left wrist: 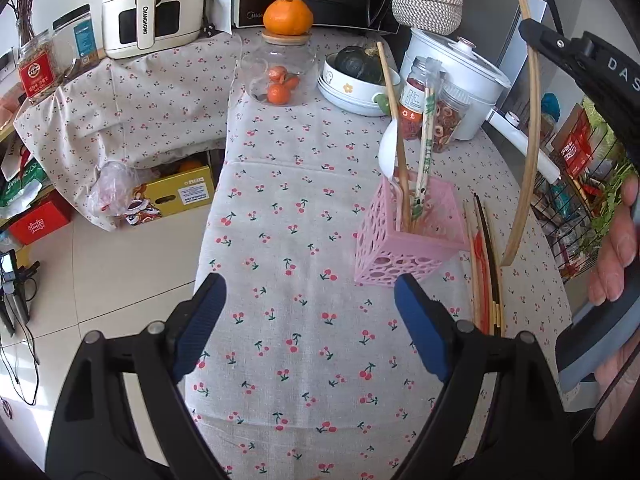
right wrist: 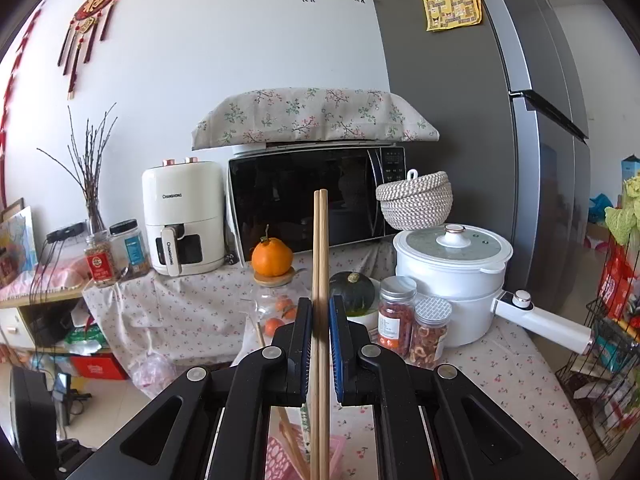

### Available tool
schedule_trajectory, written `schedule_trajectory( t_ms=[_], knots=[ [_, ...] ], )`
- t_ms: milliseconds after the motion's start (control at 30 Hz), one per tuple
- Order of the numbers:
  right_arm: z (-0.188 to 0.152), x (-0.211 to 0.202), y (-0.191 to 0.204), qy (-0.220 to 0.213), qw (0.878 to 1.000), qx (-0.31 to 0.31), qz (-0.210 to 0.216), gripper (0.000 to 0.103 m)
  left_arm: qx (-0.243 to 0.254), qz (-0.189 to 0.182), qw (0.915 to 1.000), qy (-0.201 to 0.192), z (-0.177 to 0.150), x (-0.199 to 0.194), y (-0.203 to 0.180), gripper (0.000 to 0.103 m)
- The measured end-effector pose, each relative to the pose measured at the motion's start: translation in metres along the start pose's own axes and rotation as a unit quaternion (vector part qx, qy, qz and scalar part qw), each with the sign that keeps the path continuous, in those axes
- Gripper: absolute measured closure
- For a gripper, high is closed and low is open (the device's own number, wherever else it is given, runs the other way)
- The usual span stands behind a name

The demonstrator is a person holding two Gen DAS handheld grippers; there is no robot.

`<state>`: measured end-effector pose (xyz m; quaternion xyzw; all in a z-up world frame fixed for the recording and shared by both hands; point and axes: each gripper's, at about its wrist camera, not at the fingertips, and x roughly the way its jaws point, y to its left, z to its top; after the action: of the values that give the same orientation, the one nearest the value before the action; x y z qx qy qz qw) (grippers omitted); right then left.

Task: Organize utensils
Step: 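Carry the wooden chopstick with the right tool toward the pink holder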

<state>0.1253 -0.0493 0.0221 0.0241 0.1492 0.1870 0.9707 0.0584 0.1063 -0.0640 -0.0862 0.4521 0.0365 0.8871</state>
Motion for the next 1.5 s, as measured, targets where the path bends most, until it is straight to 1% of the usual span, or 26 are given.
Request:
schedule_trajectory(
  t_ms=[233,333,467,600,733,833,1000,1233,1500],
  knots=[
    [-0.004,0.012,0.016,-0.005,1.000,-0.008,0.015,0.094,0.001,0.008,0.9999,0.014,-0.001,0.007,0.008,0.017],
    [-0.006,0.016,0.012,-0.004,1.000,0.006,0.029,0.094,0.002,0.009,0.9998,0.020,-0.002,0.009,0.009,0.017],
    [-0.010,0.022,0.006,-0.001,0.999,0.019,0.030,0.094,0.006,0.008,0.9997,0.022,-0.003,0.008,0.007,0.017],
    [-0.014,0.025,0.006,-0.016,1.000,0.011,0.017,0.094,0.009,0.006,0.9997,0.021,-0.003,0.007,0.005,0.017],
    [-0.008,0.021,0.009,-0.046,0.999,0.006,0.006,0.094,0.007,0.003,0.9998,0.019,-0.002,0.006,0.005,0.017],
    [-0.006,0.025,0.014,-0.060,0.998,0.000,0.001,0.094,0.006,0.006,0.9998,0.017,-0.001,0.006,0.006,0.017],
    [-0.021,0.034,0.024,-0.076,0.997,-0.017,-0.024,0.094,0.007,0.010,0.9997,0.019,-0.001,0.007,0.008,0.017],
    [-0.038,0.042,0.027,-0.056,0.997,-0.032,-0.036,0.094,0.009,0.020,0.9994,0.026,0.000,0.012,0.013,0.017],
    [-0.042,0.035,0.035,-0.036,0.998,-0.043,-0.036,0.093,0.016,0.025,0.9992,0.026,-0.002,0.011,0.011,0.017]
  ],
)
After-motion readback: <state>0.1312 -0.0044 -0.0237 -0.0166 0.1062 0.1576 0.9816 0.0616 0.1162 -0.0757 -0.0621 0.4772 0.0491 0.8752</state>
